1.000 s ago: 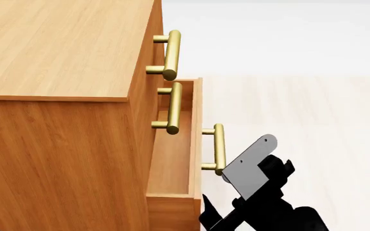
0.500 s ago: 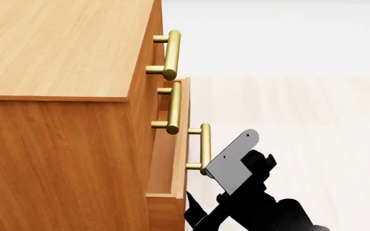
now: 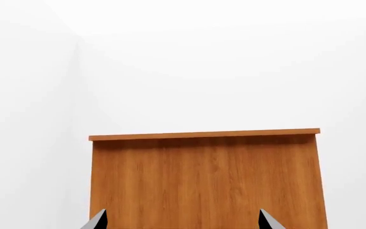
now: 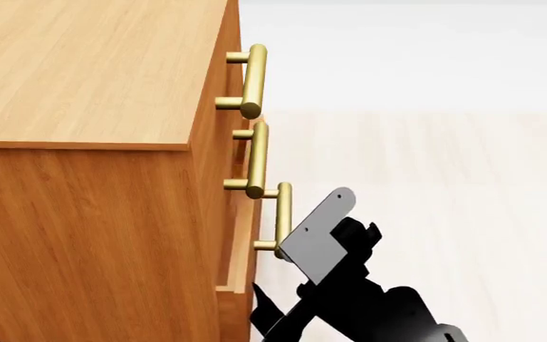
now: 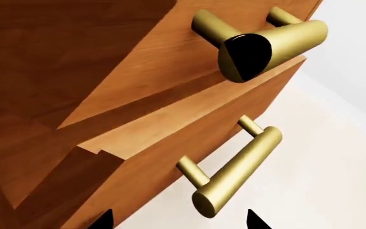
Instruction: Close the bottom drawer of the cabinet.
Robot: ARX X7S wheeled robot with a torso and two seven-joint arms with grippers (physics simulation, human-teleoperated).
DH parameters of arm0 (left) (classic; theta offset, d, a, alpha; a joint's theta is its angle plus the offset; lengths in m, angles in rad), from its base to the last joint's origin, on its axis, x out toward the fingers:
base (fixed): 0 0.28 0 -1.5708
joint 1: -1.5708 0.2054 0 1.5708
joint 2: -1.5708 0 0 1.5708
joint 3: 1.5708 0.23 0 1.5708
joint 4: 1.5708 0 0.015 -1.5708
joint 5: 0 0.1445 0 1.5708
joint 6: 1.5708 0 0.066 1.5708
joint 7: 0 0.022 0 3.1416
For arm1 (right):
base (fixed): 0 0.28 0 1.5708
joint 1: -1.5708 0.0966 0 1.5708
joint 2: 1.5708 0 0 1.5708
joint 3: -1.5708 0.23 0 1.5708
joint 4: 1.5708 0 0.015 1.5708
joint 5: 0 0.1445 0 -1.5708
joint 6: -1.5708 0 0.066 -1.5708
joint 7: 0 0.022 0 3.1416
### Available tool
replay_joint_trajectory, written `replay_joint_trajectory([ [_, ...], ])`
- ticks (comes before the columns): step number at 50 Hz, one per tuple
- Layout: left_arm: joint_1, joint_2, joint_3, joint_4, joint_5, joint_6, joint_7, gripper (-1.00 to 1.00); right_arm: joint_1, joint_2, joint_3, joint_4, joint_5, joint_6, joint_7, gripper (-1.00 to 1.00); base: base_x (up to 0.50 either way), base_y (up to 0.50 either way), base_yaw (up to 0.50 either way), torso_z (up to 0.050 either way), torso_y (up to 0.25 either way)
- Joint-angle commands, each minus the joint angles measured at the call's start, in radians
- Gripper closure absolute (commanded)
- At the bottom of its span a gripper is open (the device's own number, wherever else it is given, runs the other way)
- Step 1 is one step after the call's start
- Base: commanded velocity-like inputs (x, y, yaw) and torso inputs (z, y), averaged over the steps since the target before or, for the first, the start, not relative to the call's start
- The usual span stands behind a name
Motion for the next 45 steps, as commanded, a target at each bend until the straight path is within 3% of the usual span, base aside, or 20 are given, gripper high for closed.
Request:
replay_joint_trajectory([
  [1, 0.002, 0.02, -0.025, -0.003, 0.01, 0.001, 0.018, -1.0, 0.023, -0.058, 0.016, 0.074, 0.004, -0.059, -0.044, -1.0, 0.0, 0.0, 0.0, 0.0, 0.0],
  [3, 0.001, 0.021, -0.025, -0.004, 0.011, 0.0, 0.017, -1.0, 0.025, -0.063, 0.014, 0.085, 0.003, -0.066, -0.045, -1.0, 0.0, 0.0, 0.0, 0.0, 0.0],
  [5, -0.138, -0.001, -0.054, 0.131, -0.095, -0.239, 0.051, -1.0, 0.027, -0.068, 0.012, 0.093, 0.003, -0.073, -0.048, -1.0, 0.0, 0.0, 0.0, 0.0, 0.0],
  [6, -0.155, -0.003, -0.057, 0.149, -0.106, -0.273, 0.053, -1.0, 0.027, -0.069, 0.011, 0.092, 0.003, -0.072, -0.048, -1.0, 0.0, 0.0, 0.0, 0.0, 0.0],
  [45, -0.158, -0.011, -0.056, 0.149, -0.127, -0.288, 0.047, -1.0, 0.061, -0.139, -0.04, 0.169, -0.009, -0.125, -0.078, -1.0, 0.0, 0.0, 0.0, 0.0, 0.0],
])
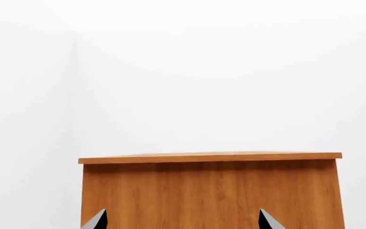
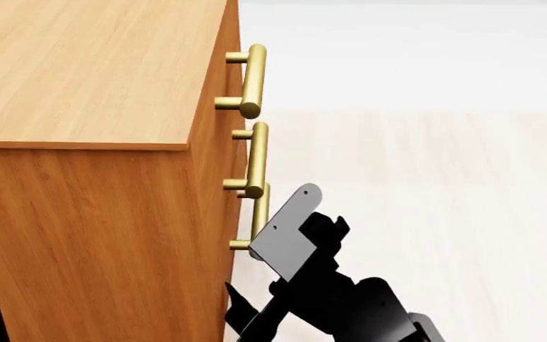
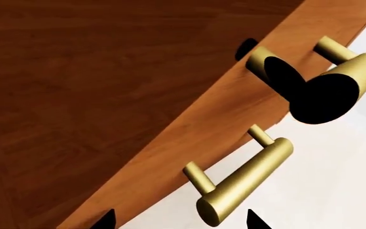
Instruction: Close the bottom drawer of the cabinet.
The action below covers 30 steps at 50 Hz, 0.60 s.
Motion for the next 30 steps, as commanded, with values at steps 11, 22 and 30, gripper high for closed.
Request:
replay_joint_trajectory([
  [11, -0.001, 0.021, -0.023, -0.01, 0.01, 0.008, 0.02, -1.0, 0.004, -0.058, 0.005, 0.025, 0.008, -0.029, -0.048, -1.0, 0.0, 0.0, 0.01, 0.0, 0.0],
  [22, -0.001, 0.021, -0.016, -0.016, 0.015, 0.014, 0.02, -1.0, 0.005, -0.056, 0.002, 0.027, 0.009, -0.031, -0.043, -1.0, 0.0, 0.0, 0.01, 0.0, 0.0],
  [30, -0.002, 0.019, -0.017, -0.011, 0.01, 0.011, 0.019, -1.0, 0.007, -0.056, -0.001, 0.04, 0.009, -0.037, -0.043, -1.0, 0.0, 0.0, 0.01, 0.0, 0.0],
])
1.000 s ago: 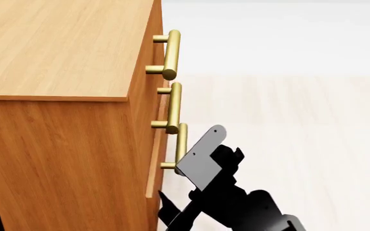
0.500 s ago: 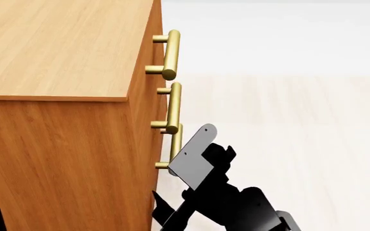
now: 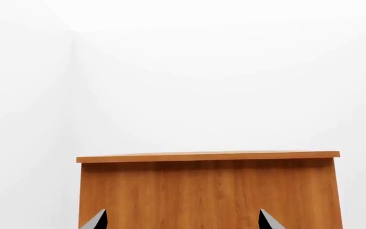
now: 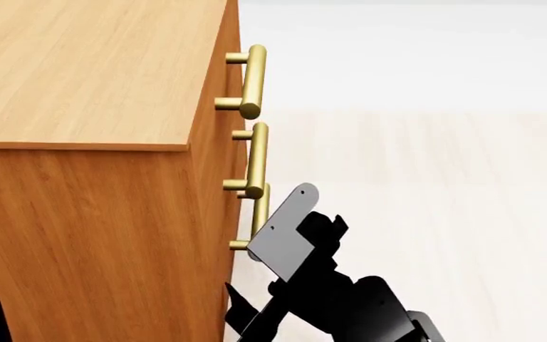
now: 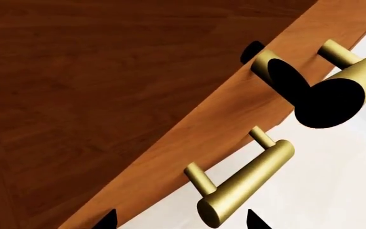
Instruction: Close the bottom drawer of the cabinet.
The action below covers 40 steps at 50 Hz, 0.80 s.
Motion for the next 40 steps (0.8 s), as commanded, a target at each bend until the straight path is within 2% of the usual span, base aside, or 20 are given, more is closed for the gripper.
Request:
replay_joint_trajectory([
  [1, 0.0, 0.021, -0.025, 0.001, 0.008, 0.0, 0.021, -1.0, -0.002, -0.059, 0.021, 0.039, 0.009, -0.035, -0.043, -1.0, 0.0, 0.0, 0.01, 0.0, 0.0],
  [40, -0.009, 0.011, -0.02, 0.037, 0.002, -0.041, 0.013, -1.0, -0.021, -0.037, 0.018, 0.014, 0.02, -0.032, -0.019, -1.0, 0.0, 0.0, 0.0, -0.001, 0.0],
])
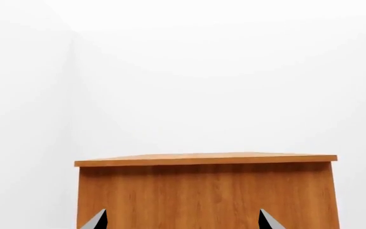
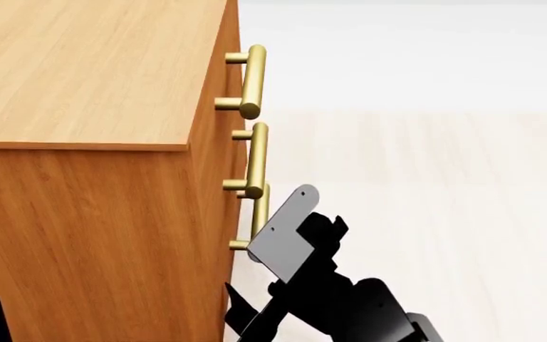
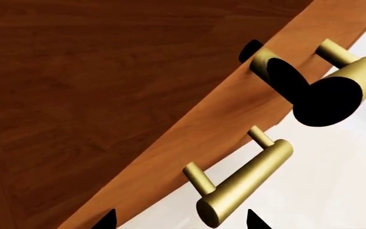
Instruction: Close the bottom drawer of the cabinet.
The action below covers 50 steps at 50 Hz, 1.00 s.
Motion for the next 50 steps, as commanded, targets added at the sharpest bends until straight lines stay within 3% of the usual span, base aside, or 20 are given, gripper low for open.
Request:
replay_joint_trajectory([
  [1, -0.002, 0.021, -0.024, 0.008, 0.011, -0.013, 0.019, -1.0, -0.018, -0.037, 0.023, 0.011, 0.012, -0.022, -0.031, -1.0, 0.0, 0.0, 0.0, 0.0, 0.0],
  [31, 0.014, 0.022, -0.008, -0.015, 0.029, 0.025, 0.014, -1.0, -0.069, 0.014, 0.053, -0.069, 0.048, -0.004, 0.001, -1.0, 0.0, 0.0, 0.0, 0.0, 0.0],
  [43, -0.008, 0.014, -0.014, 0.016, 0.003, -0.024, 0.015, -1.0, -0.093, 0.034, 0.064, -0.094, 0.059, 0.0, 0.018, -1.0, 0.0, 0.0, 0.0, 0.0, 0.0],
  [50, -0.003, 0.02, -0.007, -0.037, 0.015, 0.031, 0.019, -1.0, -0.108, 0.043, 0.072, -0.101, 0.067, -0.006, 0.025, -1.0, 0.0, 0.0, 0.0, 0.0, 0.0],
])
